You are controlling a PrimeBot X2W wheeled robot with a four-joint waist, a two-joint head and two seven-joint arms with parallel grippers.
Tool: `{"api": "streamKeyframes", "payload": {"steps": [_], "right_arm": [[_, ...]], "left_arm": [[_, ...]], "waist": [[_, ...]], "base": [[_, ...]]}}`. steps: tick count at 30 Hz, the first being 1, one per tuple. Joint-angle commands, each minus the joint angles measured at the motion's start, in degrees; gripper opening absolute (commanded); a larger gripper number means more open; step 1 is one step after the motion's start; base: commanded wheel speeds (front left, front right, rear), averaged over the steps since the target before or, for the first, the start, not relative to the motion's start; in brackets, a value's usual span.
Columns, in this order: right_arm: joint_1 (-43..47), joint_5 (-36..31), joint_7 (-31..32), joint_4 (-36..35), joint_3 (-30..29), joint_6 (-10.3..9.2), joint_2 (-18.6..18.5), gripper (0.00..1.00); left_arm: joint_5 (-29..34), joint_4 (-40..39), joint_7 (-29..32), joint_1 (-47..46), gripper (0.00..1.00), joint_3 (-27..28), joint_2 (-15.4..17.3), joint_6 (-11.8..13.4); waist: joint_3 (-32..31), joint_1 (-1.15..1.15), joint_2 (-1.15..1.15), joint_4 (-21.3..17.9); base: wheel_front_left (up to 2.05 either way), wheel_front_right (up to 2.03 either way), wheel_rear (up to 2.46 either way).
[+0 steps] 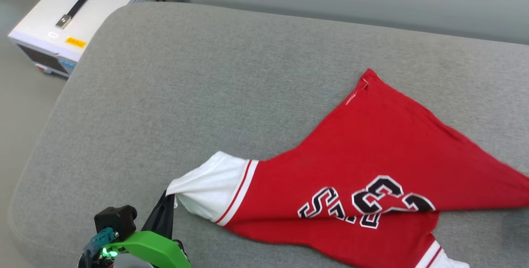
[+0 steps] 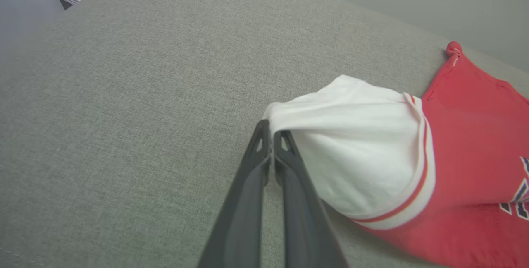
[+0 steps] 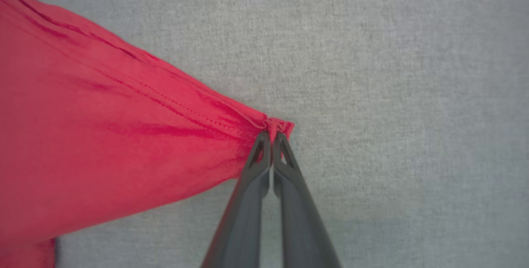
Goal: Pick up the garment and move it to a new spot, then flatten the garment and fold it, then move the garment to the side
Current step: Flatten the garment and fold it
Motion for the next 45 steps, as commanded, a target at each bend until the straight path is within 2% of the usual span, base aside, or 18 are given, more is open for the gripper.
{"api": "streamKeyframes", "payload": {"steps": [1, 5, 8, 12, 17, 18, 19, 20, 23, 27, 30, 32, 36, 40, 45], "right_arm": [[4.5, 0.3, 0.5, -2.9, -1.8, -0.04, 1.3, 0.00], [15.6, 0.1, 2.0, -12.1, -5.9, -0.04, 6.3, 0.00], [22.7, -0.2, 2.9, -18.2, -8.5, -0.04, 11.7, 0.00], [29.4, -0.3, 4.0, -22.8, -10.7, -0.04, 18.8, 0.00], [34.2, 0.3, 3.7, -24.0, -10.8, -0.04, 22.7, 0.00], [34.3, 0.8, 2.7, -23.7, -10.5, -0.04, 23.0, 0.08], [34.2, 1.3, 1.9, -23.2, -10.2, -0.04, 23.1, 0.22], [34.1, 1.4, 0.5, -22.7, -9.7, -0.04, 23.2, 1.00], [32.6, 1.3, -4.7, -22.5, -8.6, -0.04, 23.3, 1.00], [29.2, 0.8, -16.0, -23.9, -6.4, -0.04, 23.3, 1.00], [25.5, 0.7, -24.2, -23.9, -3.8, -0.04, 21.5, 1.00], [23.0, 0.8, -26.3, -22.5, -1.7, -0.04, 20.3, 1.00], [16.6, 1.8, -25.1, -18.7, 2.3, -0.04, 16.6, 1.00], [8.6, 3.2, -19.8, -14.5, 6.3, -0.04, 11.8, 1.00], [-0.9, 5.4, -11.3, -9.5, 15.9, -0.04, 4.9, 1.00]], "left_arm": [[-0.4, 0.0, 0.4, 1.0, 0.00, 0.4, 0.9, 0.6], [-1.1, 0.3, 1.0, 2.6, 0.00, 0.8, 2.0, 0.9], [-1.3, 0.4, 1.8, 3.2, 0.00, 0.5, 2.4, 0.9], [-1.5, 0.9, 2.3, 3.3, 0.00, 0.0, 2.6, 0.5], [-1.7, 1.9, 2.5, 3.3, 0.00, -0.3, 2.7, -0.1], [-1.7, 2.0, 2.6, 3.3, 0.00, -0.4, 2.6, -0.2], [-1.7, 2.0, 2.7, 3.2, 0.00, -0.5, 2.6, -0.2], [-1.7, 2.1, 2.7, 3.2, 0.00, -0.6, 2.5, -0.2], [-1.7, 2.1, 2.9, 2.9, 0.00, -0.8, 2.3, -0.2], [-1.4, 2.1, 3.0, 2.2, 0.00, -1.2, 2.0, -0.4], [-1.1, 1.8, 3.0, 1.3, 0.00, -1.4, 1.8, -0.3], [-0.8, 1.6, 3.0, 0.5, 0.00, -1.6, 1.6, -0.4], [0.0, 1.2, 2.9, -1.5, 0.00, -1.9, 1.1, -0.7], [0.9, 1.0, 2.5, -3.9, 0.00, -2.4, 0.2, -1.1], [1.9, 0.7, 2.2, -6.3, 0.00, -3.3, -1.2, -1.6]], "waist": [[-5.4, 0.00, 0.00, -6.3], [-6.6, 0.00, 0.00, -9.6], [-7.0, 0.00, 0.00, -11.5], [-7.4, 0.00, 0.00, -12.9], [-7.8, 0.00, 0.00, -13.7], [-7.9, 0.00, 0.00, -13.8], [-7.9, 0.00, 0.00, -13.9], [-7.8, 0.00, 0.00, -14.0], [-7.6, 0.00, 0.00, -14.0], [-7.0, 0.00, 0.00, -13.6], [-6.1, 0.00, 0.00, -13.2], [-5.3, 0.00, 0.00, -12.7], [-3.2, 0.00, 0.00, -11.3], [-1.3, 0.00, 0.00, -9.5], [0.7, 0.00, 0.00, -7.1]], "base": [[0.00, 0.00, 0.00], [0.00, 0.00, 0.00], [0.00, 0.00, 0.00], [0.00, 0.00, 0.00], [0.00, 0.00, 0.00], [0.00, 0.00, 0.00], [0.00, 0.00, 0.00], [0.00, 0.00, 0.00], [0.00, 0.00, 0.00], [0.00, 0.00, 0.00], [0.00, 0.00, 0.00], [0.00, 0.00, 0.00], [0.00, 0.00, 0.00], [0.00, 0.00, 0.00], [0.00, 0.00, 0.00]]}}
